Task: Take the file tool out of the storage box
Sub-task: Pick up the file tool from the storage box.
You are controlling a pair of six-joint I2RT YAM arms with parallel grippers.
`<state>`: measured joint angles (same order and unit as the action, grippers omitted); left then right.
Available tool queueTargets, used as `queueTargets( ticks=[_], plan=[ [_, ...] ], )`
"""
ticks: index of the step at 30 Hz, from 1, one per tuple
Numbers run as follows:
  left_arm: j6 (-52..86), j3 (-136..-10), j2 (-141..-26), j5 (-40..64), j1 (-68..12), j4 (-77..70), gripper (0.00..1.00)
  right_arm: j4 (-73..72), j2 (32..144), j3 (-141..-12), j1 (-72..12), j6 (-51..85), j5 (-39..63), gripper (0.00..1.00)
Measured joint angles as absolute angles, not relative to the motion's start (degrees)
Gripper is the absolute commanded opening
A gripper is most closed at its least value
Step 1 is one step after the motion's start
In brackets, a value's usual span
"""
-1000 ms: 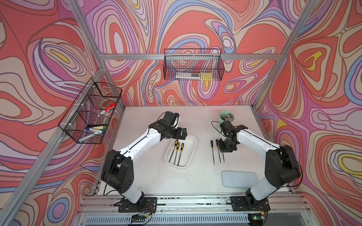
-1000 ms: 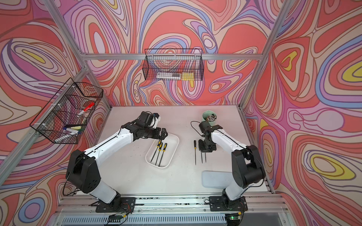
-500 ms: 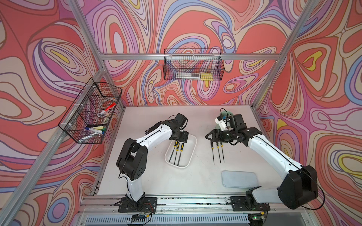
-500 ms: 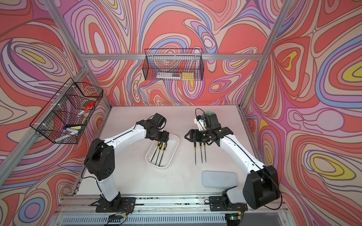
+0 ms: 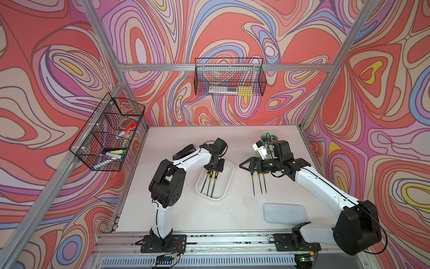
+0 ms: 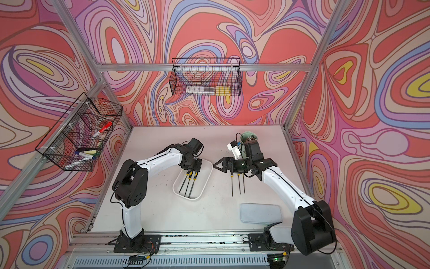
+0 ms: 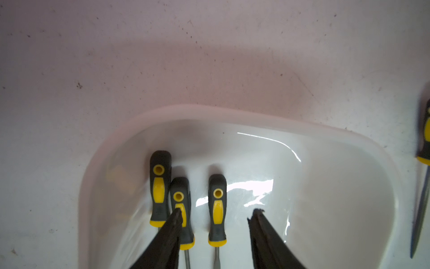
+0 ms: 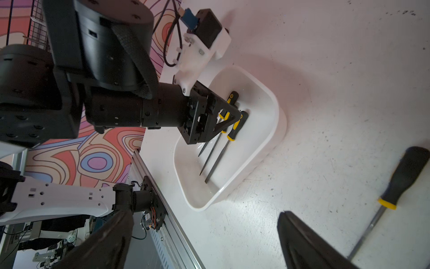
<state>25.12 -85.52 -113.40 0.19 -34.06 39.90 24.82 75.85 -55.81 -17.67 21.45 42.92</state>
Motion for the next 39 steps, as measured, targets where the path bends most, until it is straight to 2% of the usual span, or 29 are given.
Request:
queueTargets(
  ticks=[10, 25, 39],
  plan=[
    [25.1, -86.8, -116.5, 0.2, -35.0, 40.2, 0.35, 25.1, 75.9, -55.8, -17.7, 20.8, 43.0, 0.98],
    [25.2, -87.6, -119.0, -1.3, -35.0, 41.0, 0.33, 25.8, 75.9, -55.8, -17.7, 19.8, 43.2, 0.98],
    [25.3, -87.7, -119.7, -1.3, -35.1, 41.0, 0.13, 25.7, 74.9, -53.7, -17.7, 19.6, 43.4, 0.98]
  ],
)
